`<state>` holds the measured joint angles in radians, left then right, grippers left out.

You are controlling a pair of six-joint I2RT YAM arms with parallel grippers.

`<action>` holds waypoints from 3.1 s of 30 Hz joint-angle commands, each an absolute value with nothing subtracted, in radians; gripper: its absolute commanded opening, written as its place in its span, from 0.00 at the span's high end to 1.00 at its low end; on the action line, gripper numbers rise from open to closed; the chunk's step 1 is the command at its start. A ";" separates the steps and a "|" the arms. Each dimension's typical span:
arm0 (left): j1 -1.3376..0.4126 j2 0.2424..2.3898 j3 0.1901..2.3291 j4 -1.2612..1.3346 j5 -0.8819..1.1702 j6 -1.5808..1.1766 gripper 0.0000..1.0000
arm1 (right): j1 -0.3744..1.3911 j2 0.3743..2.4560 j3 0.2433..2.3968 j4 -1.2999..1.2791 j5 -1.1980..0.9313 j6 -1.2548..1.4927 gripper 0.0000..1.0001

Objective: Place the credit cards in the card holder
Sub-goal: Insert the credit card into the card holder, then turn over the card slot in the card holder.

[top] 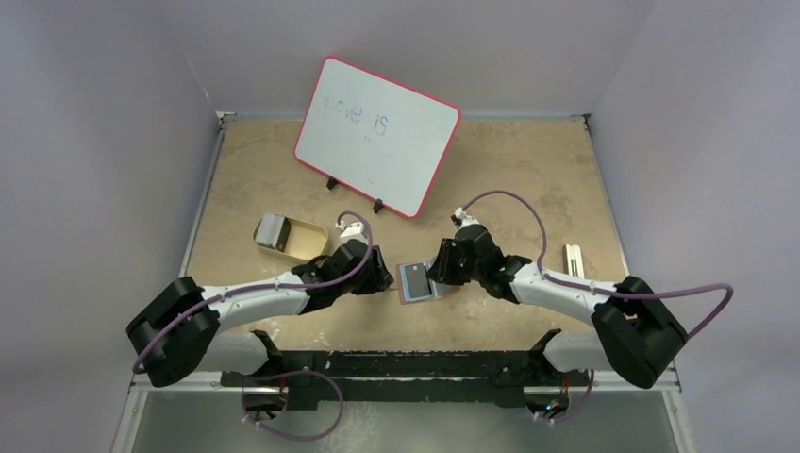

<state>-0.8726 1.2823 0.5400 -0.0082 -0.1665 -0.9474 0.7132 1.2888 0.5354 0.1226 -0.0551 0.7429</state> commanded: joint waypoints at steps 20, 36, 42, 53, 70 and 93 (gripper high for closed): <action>-0.813 1.500 0.415 0.609 0.103 -1.040 0.43 | 0.706 1.385 0.404 0.261 -0.041 0.842 0.76; -0.813 1.552 0.413 0.606 0.064 -1.032 0.53 | 0.693 1.330 0.350 0.310 -0.091 0.886 0.77; -0.812 1.551 0.441 0.563 0.032 -0.991 0.55 | 0.693 1.244 0.391 0.251 -0.111 0.862 0.76; -0.807 1.435 0.536 0.392 0.049 -0.898 1.00 | 0.692 1.233 0.488 0.116 -0.022 0.802 0.74; -0.807 1.494 0.465 0.653 0.161 -1.036 0.72 | 0.673 1.318 0.377 0.333 -0.072 0.850 0.85; -0.807 1.457 0.495 0.571 0.129 -0.979 1.00 | 0.692 1.217 0.463 0.222 -0.086 0.859 0.66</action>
